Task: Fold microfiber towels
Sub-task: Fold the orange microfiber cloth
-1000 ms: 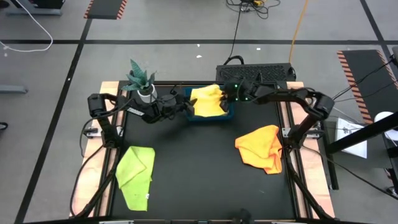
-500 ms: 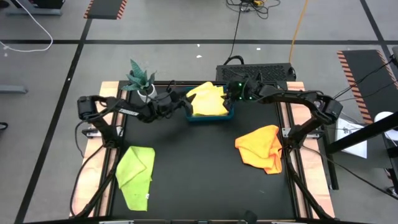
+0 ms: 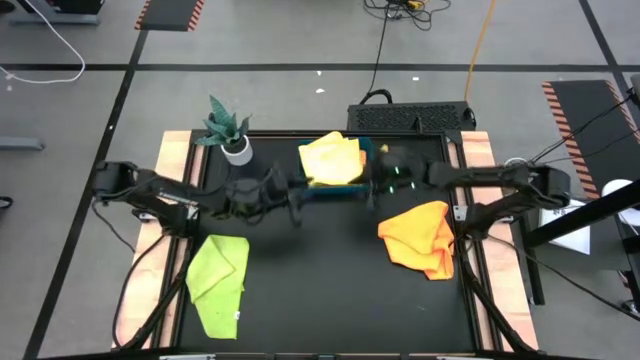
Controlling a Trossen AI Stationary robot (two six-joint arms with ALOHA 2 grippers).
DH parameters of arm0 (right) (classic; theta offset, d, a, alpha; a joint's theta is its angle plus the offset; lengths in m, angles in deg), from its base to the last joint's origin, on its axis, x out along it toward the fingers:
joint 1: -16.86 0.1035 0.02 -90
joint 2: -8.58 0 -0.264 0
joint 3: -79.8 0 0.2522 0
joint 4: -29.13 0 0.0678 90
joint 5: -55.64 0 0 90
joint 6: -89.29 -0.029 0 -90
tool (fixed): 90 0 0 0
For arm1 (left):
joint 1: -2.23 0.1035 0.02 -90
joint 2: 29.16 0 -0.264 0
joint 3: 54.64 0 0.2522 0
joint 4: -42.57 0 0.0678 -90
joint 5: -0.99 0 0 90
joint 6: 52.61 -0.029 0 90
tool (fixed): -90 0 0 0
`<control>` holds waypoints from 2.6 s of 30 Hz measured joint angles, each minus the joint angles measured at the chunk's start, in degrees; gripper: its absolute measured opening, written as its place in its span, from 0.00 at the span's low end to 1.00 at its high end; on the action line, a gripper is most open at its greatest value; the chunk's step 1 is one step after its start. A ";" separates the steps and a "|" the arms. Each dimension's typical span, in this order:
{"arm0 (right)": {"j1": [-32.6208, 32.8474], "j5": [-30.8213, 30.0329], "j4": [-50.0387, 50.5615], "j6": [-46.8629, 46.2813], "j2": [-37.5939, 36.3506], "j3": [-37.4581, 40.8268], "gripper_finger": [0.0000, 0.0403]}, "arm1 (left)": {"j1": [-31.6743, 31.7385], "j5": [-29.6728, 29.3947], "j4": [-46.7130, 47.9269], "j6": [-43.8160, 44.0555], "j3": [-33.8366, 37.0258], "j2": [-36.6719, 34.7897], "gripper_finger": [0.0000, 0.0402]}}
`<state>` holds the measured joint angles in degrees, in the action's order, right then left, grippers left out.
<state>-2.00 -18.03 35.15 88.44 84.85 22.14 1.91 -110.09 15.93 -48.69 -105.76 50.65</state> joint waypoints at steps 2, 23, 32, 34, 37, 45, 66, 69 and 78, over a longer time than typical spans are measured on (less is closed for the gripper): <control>5.42 0.04 -2.96 -0.38 -2.16 2.14 0.43 | -4.88 -1.58 1.04 -1.86 0.00 -0.94 0.38; 45.71 -35.65 2.23 -5.49 -7.29 2.05 0.43 | -33.98 -21.15 22.03 6.10 -4.03 -0.58 0.12; 46.74 -40.53 24.45 -8.07 -5.82 -9.58 0.43 | -32.51 -19.55 39.87 2.38 -22.21 11.18 0.03; 46.74 -40.54 31.02 -12.28 -6.00 -9.80 0.43 | -31.64 -16.76 40.12 1.49 -24.13 13.53 0.04; 46.74 -42.36 43.14 -21.92 -5.93 -9.39 0.43 | -30.55 -12.79 40.02 1.99 -25.20 15.93 0.09; 44.73 -43.11 44.68 -34.07 -5.99 0.71 0.43 | -26.84 -14.55 36.51 5.83 -25.11 23.23 0.34; 37.42 -36.95 38.41 -42.59 -6.04 14.87 0.39 | -24.08 -9.83 28.35 7.13 -25.09 28.67 0.42; 37.37 -36.94 36.53 -40.31 -5.99 14.95 0.32 | -24.08 -9.81 28.26 7.11 -25.09 28.67 0.42; 37.30 -36.97 29.51 -33.71 -7.26 13.30 0.02 | -24.06 -9.81 28.09 7.14 -25.09 28.67 0.42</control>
<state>35.30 -55.00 64.66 54.73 77.59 35.44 -22.15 -119.91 44.02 -41.55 -130.86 79.33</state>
